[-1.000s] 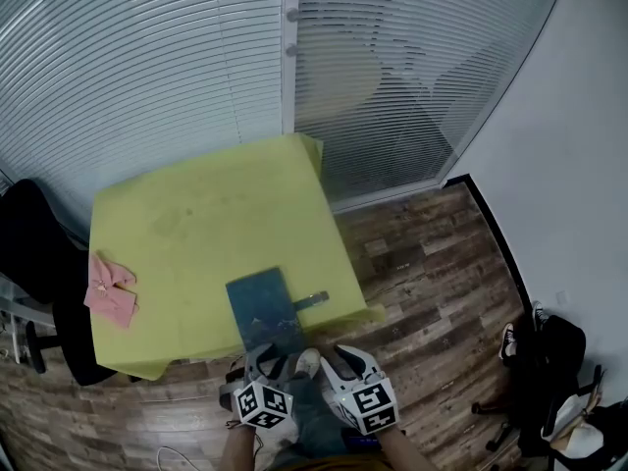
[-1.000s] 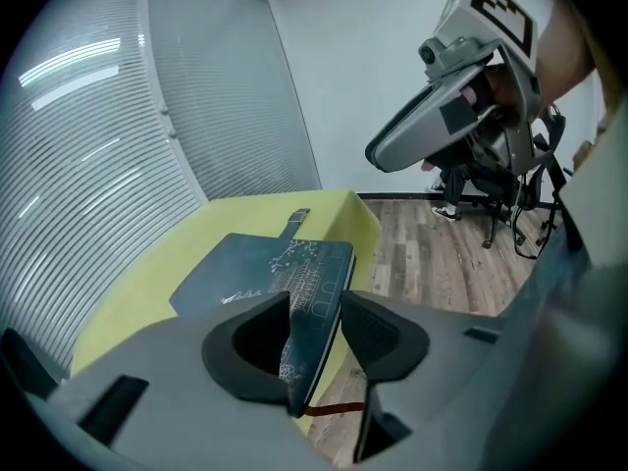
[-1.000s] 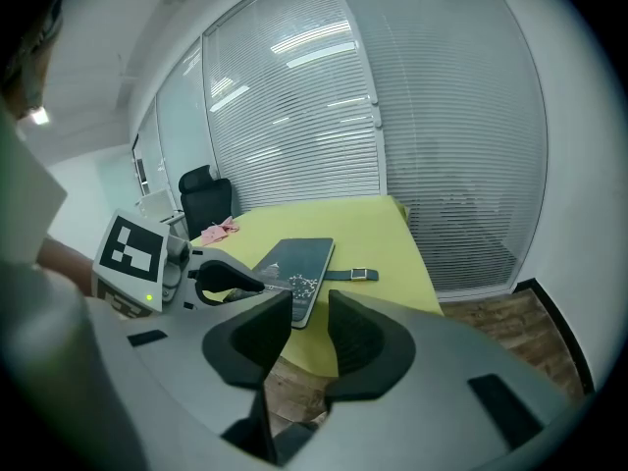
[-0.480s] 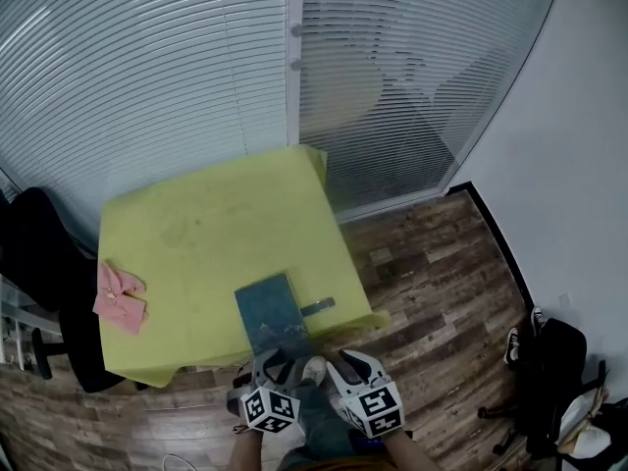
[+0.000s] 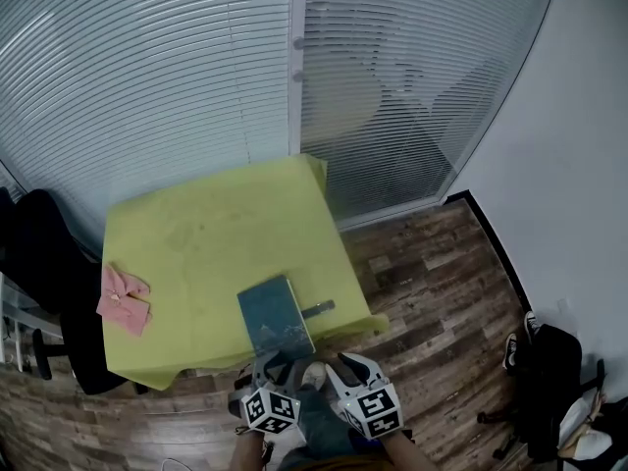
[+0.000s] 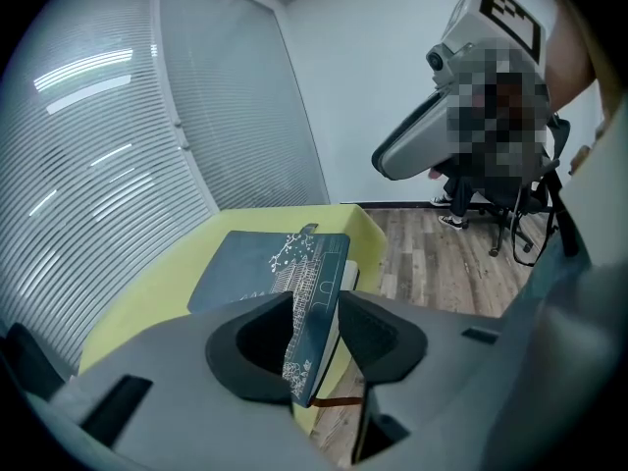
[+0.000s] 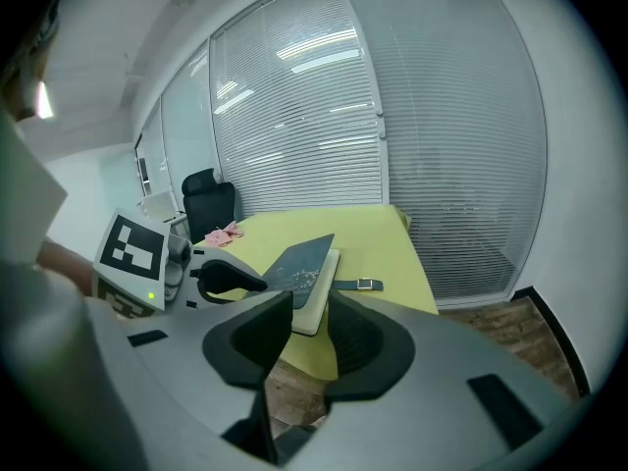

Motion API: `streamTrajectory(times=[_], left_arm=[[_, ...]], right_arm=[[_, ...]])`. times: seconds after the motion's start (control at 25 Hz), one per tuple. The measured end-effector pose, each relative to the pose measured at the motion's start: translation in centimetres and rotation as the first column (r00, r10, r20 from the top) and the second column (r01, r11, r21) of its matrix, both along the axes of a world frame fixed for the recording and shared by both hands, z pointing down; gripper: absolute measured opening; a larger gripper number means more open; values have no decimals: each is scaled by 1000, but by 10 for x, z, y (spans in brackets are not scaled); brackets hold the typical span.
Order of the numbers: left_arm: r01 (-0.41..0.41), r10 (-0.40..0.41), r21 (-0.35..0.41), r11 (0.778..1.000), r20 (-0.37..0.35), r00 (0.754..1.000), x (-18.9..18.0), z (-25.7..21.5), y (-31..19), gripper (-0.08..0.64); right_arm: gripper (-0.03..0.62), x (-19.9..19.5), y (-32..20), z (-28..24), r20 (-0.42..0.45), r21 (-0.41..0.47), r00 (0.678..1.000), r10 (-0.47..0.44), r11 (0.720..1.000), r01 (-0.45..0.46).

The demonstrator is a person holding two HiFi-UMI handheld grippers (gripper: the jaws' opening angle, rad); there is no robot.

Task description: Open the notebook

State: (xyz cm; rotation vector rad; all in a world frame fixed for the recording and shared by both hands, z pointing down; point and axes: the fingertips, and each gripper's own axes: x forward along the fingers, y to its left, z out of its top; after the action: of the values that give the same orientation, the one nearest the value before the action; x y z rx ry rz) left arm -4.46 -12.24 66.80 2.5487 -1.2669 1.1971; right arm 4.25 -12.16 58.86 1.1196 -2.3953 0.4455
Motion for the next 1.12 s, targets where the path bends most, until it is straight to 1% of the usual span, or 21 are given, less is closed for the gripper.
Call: streamTrajectory(times=[0.4,0.68,0.88,1.12], left_arm=[[17,-17,23,1000,6,1000,-3,-7,-2,155],[38,-38,30,999,-4,999,-5,-10,0,150],[43,-43,49,998,7,999,-6,-15,1,152],[68,-68,65,996,-10,998,-11,-19,5,149]], right_arm=[[126,0,-4,-7,1,20,1000,1,1000,-1],[124,5,-2,-9,4,24,1000,6,1000,-6],[124,5,-1,-12,8,28,1000,6,1000,-6],[124,0,5,-13,19,31,1000,-1,1000,0]])
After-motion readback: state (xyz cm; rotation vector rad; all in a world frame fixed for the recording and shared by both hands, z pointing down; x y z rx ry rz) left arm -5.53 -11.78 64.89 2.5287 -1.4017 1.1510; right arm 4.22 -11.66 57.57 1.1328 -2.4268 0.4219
